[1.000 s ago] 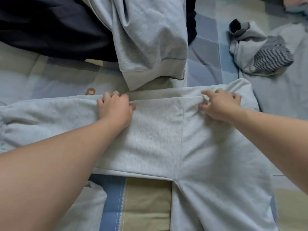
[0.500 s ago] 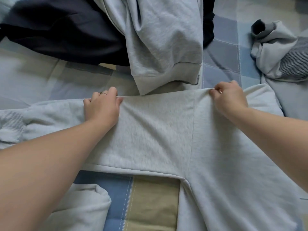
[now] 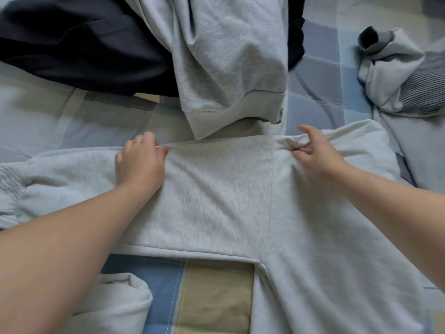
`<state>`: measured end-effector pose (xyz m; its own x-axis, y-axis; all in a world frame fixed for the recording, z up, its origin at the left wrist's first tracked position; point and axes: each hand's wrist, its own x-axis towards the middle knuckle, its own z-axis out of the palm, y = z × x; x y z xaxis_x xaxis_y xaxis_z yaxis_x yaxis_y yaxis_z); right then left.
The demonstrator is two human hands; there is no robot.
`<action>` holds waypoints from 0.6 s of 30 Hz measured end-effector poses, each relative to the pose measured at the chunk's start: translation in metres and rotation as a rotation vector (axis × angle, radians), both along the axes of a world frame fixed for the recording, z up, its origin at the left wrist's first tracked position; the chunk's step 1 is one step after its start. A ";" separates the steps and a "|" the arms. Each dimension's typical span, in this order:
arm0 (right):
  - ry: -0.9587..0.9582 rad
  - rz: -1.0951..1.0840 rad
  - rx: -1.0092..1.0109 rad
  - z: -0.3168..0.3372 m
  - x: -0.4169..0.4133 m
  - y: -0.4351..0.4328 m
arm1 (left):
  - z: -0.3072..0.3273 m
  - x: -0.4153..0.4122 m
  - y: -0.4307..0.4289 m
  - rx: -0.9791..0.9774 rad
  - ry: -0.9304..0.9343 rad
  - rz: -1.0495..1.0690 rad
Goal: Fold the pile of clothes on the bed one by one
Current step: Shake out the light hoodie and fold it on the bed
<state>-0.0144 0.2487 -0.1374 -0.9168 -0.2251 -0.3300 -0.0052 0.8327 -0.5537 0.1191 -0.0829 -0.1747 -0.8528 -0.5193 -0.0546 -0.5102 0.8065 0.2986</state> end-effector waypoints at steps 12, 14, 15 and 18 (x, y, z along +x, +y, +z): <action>-0.002 0.083 0.444 0.027 -0.028 0.084 | 0.024 -0.019 0.219 0.211 -0.224 -0.725; -0.042 0.200 0.415 0.017 -0.020 0.087 | 0.010 -0.025 0.235 0.169 -0.360 -0.694; -0.074 0.232 0.411 0.011 -0.017 0.090 | 0.002 -0.025 0.238 0.130 -0.387 -0.684; -0.026 0.256 0.452 0.004 -0.009 0.097 | -0.011 -0.027 0.241 0.080 -0.414 -0.649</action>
